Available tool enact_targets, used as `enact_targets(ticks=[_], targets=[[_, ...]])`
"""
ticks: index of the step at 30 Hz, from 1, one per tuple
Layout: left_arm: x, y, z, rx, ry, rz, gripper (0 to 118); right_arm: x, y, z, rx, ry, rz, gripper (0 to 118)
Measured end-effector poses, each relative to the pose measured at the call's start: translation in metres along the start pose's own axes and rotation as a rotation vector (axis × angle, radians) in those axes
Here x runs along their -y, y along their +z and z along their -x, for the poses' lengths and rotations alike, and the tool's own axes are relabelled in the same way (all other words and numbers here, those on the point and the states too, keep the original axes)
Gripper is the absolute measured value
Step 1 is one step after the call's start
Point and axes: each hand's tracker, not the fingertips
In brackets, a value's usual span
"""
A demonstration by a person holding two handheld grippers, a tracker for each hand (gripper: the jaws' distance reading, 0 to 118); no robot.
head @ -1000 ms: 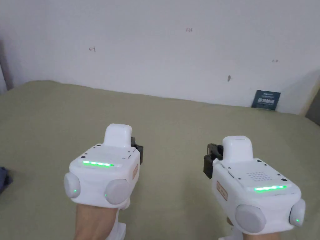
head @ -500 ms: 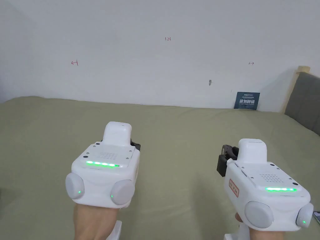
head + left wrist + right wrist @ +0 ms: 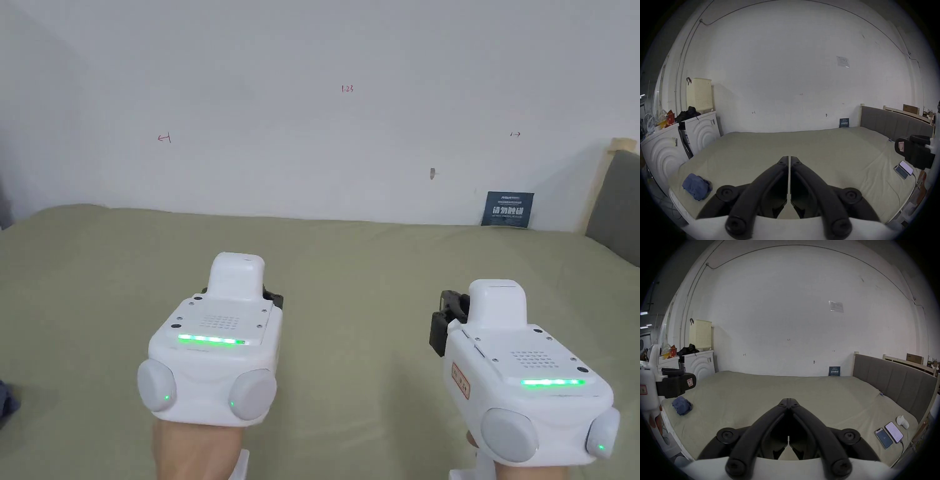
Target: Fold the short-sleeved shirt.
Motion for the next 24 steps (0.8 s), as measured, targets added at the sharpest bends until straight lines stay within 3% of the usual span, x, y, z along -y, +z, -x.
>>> enact_targets(ticks=[1,2,3,4,5,6,8,24], targets=[[0.0,0.0,0.002,-0.004,0.005,0.002,46,-0.001,0.0,0.0,0.006,0.003,-0.008,18],[0.001,-0.001,0.002,-0.017,-0.001,0.003,85,-0.002,0.001,0.002,0.035,0.007,-0.026,52],[0.003,-0.004,0.002,-0.053,-0.011,0.001,118,-0.003,0.002,0.002,0.04,0.008,-0.033,110],[0.004,-0.008,0.003,-0.054,-0.006,0.015,118,-0.003,0.001,0.001,0.035,0.009,-0.03,116],[0.008,-0.006,0.008,-0.038,0.006,0.017,118,-0.004,-0.002,0.0,0.032,0.009,-0.018,114],[0.007,-0.004,0.008,-0.037,0.01,-0.025,118,-0.001,0.004,0.001,0.036,0.035,-0.127,118],[0.007,-0.007,0.007,-0.039,0.004,-0.011,118,-0.002,0.003,-0.002,0.04,0.016,-0.047,118],[0.006,0.003,0.01,-0.032,0.02,-0.032,118,-0.008,0.004,0.0,0.024,0.009,-0.055,118]])
